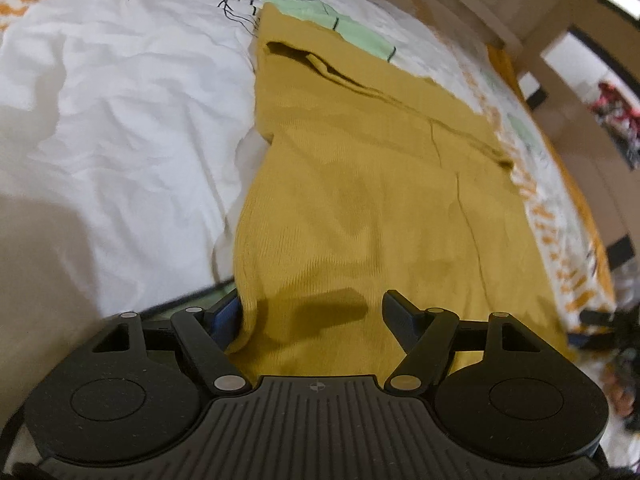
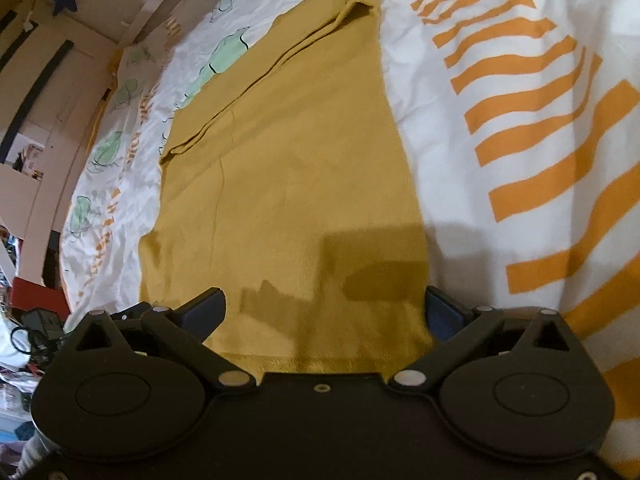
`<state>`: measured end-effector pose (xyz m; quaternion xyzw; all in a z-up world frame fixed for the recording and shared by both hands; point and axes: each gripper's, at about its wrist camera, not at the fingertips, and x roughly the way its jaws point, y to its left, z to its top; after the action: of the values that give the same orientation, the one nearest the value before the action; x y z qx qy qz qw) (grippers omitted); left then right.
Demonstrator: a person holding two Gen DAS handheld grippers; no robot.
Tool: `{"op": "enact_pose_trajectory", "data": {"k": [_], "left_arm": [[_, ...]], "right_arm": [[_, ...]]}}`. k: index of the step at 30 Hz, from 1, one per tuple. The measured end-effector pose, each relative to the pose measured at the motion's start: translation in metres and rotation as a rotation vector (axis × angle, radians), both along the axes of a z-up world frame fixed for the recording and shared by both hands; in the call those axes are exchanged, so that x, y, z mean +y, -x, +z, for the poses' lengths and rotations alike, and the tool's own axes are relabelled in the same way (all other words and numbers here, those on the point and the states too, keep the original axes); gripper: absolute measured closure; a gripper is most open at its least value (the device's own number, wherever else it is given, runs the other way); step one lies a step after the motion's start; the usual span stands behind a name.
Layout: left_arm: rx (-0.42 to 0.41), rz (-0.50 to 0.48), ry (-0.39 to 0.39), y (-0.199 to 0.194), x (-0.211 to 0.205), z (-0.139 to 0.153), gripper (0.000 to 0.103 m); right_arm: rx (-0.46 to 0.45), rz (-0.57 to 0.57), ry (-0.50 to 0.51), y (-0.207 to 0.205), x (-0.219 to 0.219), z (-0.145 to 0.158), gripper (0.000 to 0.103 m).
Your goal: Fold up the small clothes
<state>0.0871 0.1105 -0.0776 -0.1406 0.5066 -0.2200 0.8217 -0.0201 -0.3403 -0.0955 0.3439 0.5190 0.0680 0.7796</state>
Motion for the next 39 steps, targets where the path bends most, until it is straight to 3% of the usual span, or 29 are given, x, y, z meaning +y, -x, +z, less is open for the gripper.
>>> {"op": "enact_pose_trajectory", "data": {"k": [5, 10, 15, 19, 22, 25, 28, 31, 32, 35, 39], "left_arm": [[-0.015, -0.019, -0.004, -0.001, -0.006, 0.001, 0.032], [0.021, -0.077, -0.013, 0.006, -0.004, 0.006, 0.033], [0.05, -0.121, -0.044, 0.013, -0.003, 0.012, 0.041], [0.075, -0.101, -0.026, 0.013, 0.004, 0.014, 0.049], [0.095, -0.05, 0.035, 0.012, 0.015, 0.013, 0.054], [0.12, 0.012, 0.094, 0.008, 0.026, 0.01, 0.061], [0.126, 0.062, 0.102, 0.006, 0.032, 0.01, 0.071], [0.085, 0.087, 0.082, 0.009, 0.032, 0.016, 0.078], [0.066, 0.095, 0.066, 0.011, 0.032, 0.019, 0.086], [0.024, 0.108, 0.02, 0.014, 0.035, 0.028, 0.088], [0.074, 0.045, -0.046, 0.01, 0.03, 0.024, 0.088]], "right_arm": [[0.0, -0.001, -0.024, -0.001, -0.001, -0.003, 0.0], [-0.004, 0.014, -0.033, 0.004, -0.002, 0.002, 0.001], [0.014, 0.05, -0.022, 0.006, 0.001, 0.007, 0.002], [0.034, 0.076, -0.015, 0.008, 0.001, 0.011, 0.006], [0.04, 0.073, -0.026, 0.01, -0.003, 0.012, 0.01], [0.053, 0.062, -0.032, 0.01, -0.006, 0.012, 0.016], [0.068, 0.053, -0.017, 0.009, -0.006, 0.011, 0.026], [0.083, 0.051, -0.001, 0.01, -0.007, 0.01, 0.041], [0.089, 0.049, -0.002, 0.01, -0.007, 0.009, 0.049], [0.106, 0.046, 0.004, 0.011, -0.007, 0.006, 0.073], [0.115, 0.069, 0.028, 0.009, -0.002, 0.005, 0.072]]}}
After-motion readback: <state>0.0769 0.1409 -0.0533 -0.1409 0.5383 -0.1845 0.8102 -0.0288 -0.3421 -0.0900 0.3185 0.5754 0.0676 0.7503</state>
